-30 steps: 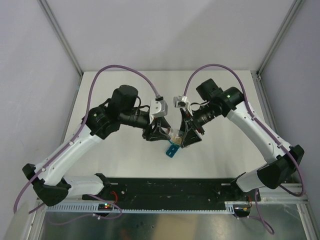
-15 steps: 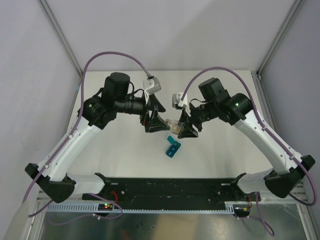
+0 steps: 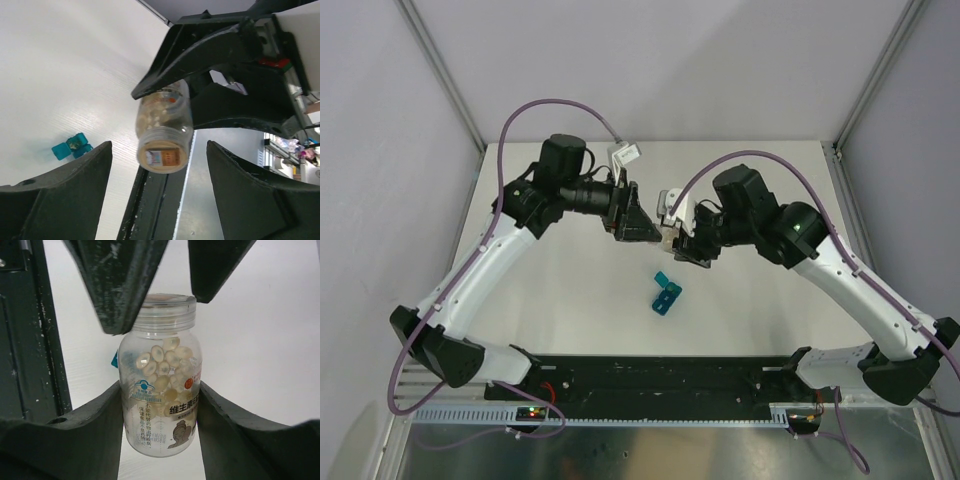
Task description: Sort the pills into containers
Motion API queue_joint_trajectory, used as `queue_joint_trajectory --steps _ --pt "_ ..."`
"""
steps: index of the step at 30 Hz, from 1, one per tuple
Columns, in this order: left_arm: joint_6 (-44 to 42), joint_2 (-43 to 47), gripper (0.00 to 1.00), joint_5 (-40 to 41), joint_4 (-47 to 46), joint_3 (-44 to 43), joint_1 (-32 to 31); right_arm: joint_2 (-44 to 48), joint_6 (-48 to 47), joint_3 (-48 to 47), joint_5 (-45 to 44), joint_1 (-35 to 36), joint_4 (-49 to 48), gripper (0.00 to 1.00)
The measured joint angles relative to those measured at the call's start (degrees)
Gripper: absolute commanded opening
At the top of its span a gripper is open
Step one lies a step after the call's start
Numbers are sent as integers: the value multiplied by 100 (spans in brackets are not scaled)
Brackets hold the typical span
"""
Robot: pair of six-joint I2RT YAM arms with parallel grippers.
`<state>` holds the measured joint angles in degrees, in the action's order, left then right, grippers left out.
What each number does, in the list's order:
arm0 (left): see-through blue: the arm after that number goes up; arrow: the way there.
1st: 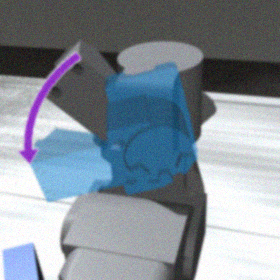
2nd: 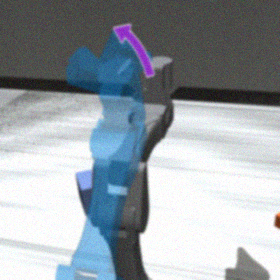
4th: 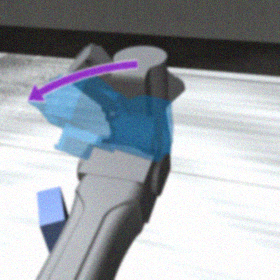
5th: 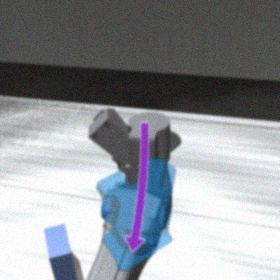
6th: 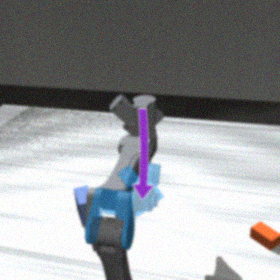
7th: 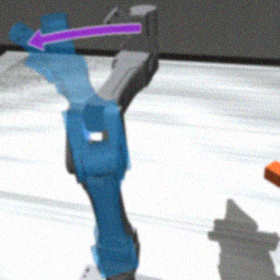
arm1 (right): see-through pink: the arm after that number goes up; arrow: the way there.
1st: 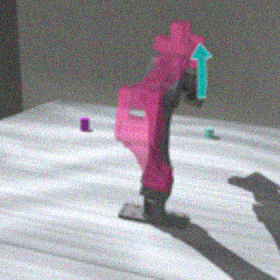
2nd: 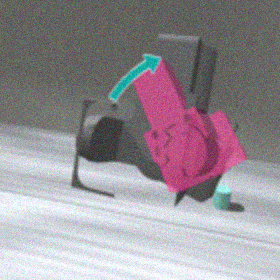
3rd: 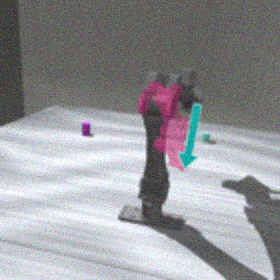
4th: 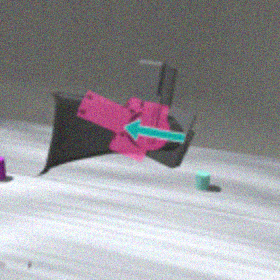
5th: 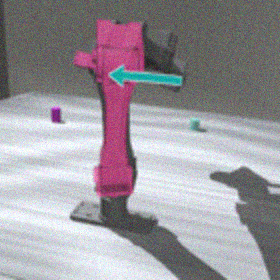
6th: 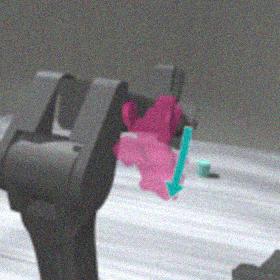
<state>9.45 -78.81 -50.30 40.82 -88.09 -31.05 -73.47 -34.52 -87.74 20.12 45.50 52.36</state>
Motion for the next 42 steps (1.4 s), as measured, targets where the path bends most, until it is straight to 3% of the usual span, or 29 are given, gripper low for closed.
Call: queue_joint_trajectory --steps 6,19,23,30,35,42 --pt "166 -20 67 -258 -98 0 0 4 2 101 -299 70 -129 0" --pt "214 -76 61 -400 -264 188 2 4 15 107 -385 79 -170 0" --pt "205 -81 46 -398 -267 227 2 4 31 107 -378 79 -168 0" --pt "162 -83 4 -463 -289 275 20 0 61 107 -286 52 -151 0" --pt "-164 -52 0 -542 -326 402 -81 -48 162 103 249 -188 55 0" --pt "-1036 308 0 -490 -387 743 -417 -264 173 63 1910 -717 627 0"
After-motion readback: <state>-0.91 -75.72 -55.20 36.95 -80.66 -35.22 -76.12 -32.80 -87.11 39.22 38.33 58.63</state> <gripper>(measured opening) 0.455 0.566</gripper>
